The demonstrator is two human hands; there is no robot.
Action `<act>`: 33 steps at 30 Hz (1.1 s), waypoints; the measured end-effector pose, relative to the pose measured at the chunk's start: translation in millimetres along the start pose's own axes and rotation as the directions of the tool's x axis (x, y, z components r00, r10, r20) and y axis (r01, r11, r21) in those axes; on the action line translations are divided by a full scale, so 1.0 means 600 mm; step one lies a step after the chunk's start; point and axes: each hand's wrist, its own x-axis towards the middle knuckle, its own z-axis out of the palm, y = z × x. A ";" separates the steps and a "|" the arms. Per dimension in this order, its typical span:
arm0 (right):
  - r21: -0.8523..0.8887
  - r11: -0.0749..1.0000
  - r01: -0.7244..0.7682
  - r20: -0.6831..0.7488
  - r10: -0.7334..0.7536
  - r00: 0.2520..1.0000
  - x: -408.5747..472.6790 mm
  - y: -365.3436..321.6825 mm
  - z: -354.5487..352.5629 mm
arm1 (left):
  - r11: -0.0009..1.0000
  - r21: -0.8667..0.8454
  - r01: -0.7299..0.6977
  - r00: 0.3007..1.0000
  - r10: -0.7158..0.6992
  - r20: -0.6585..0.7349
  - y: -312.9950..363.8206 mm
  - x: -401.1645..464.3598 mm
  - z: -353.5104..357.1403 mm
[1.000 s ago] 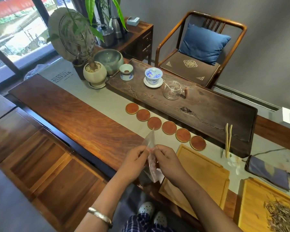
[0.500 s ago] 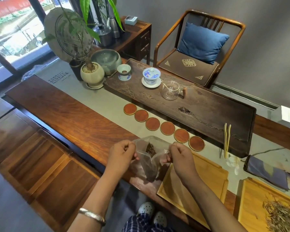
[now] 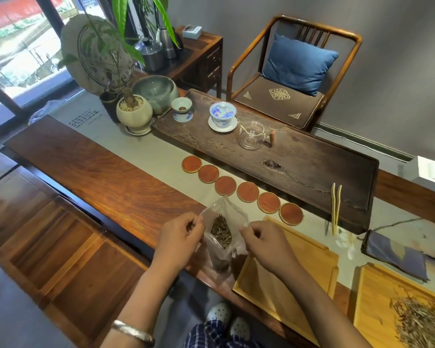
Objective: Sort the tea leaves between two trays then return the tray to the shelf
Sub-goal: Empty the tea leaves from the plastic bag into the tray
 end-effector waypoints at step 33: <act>0.110 0.966 -0.234 0.022 0.233 0.972 0.009 0.113 0.126 | 0.988 0.143 -0.052 0.832 -0.036 0.554 -0.145 0.091 0.065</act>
